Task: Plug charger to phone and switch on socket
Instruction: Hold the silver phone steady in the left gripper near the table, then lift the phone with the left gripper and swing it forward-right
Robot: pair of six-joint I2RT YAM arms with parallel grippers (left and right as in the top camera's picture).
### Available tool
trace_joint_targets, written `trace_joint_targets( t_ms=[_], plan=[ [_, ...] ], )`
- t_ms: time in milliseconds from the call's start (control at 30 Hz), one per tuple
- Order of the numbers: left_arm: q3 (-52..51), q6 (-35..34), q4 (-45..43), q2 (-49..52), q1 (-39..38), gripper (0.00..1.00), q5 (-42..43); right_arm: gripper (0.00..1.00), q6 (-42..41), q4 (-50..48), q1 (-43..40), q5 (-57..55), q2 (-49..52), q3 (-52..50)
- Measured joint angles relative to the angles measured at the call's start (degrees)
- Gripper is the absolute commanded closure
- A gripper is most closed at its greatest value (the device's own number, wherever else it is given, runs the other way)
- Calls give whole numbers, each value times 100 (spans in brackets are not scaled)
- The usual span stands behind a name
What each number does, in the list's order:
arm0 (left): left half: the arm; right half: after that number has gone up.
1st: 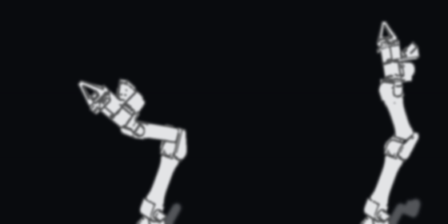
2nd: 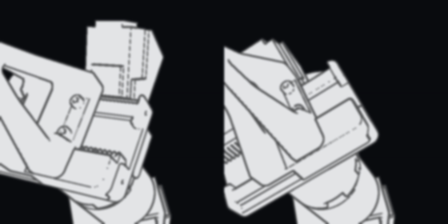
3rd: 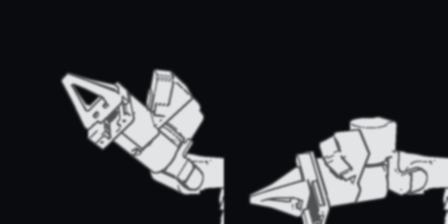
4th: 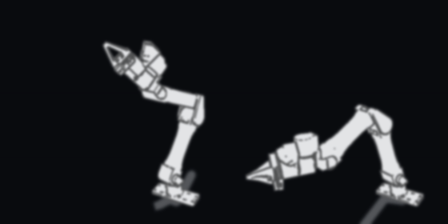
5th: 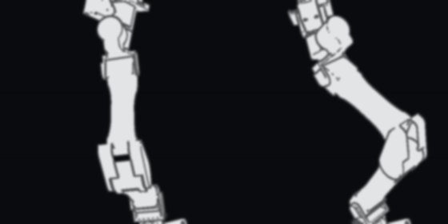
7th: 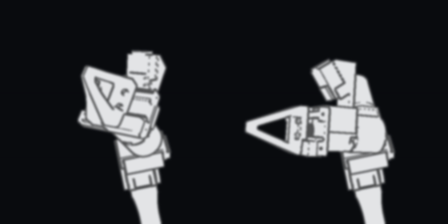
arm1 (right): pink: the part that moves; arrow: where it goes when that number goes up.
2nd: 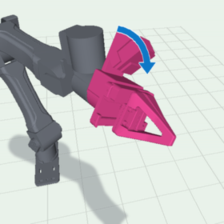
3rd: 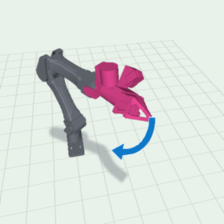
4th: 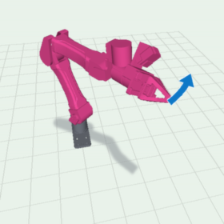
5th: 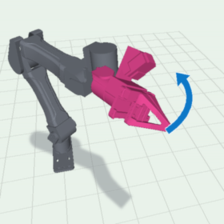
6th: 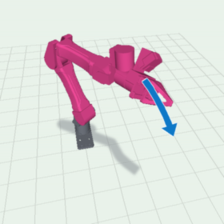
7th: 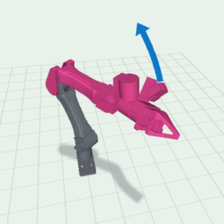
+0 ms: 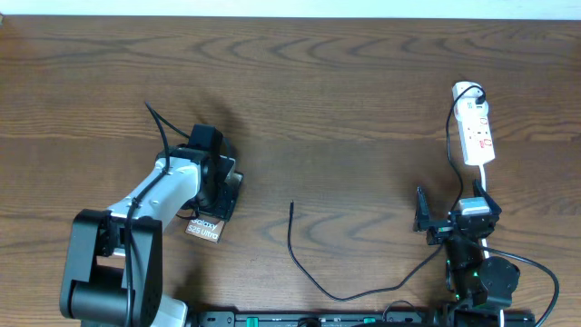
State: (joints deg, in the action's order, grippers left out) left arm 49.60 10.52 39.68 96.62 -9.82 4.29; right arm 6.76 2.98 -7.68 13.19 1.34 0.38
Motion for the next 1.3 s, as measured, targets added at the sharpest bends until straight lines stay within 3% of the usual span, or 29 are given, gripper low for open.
trace_joint_targets(
  t_ms=[433,833,1000,1300],
  plan=[
    [1097,-345,905,472,17,93,181,1,0,0,0,0,0,0],
    [1676,-474,1139,472,20,93,575,1,0,0,0,0,0,0],
    [1696,-474,1110,472,28,93,1523,1,0,0,0,0,0,0],
    [1838,-702,647,472,28,93,4177,1,-2,0,0,2,0,0]
  ],
)
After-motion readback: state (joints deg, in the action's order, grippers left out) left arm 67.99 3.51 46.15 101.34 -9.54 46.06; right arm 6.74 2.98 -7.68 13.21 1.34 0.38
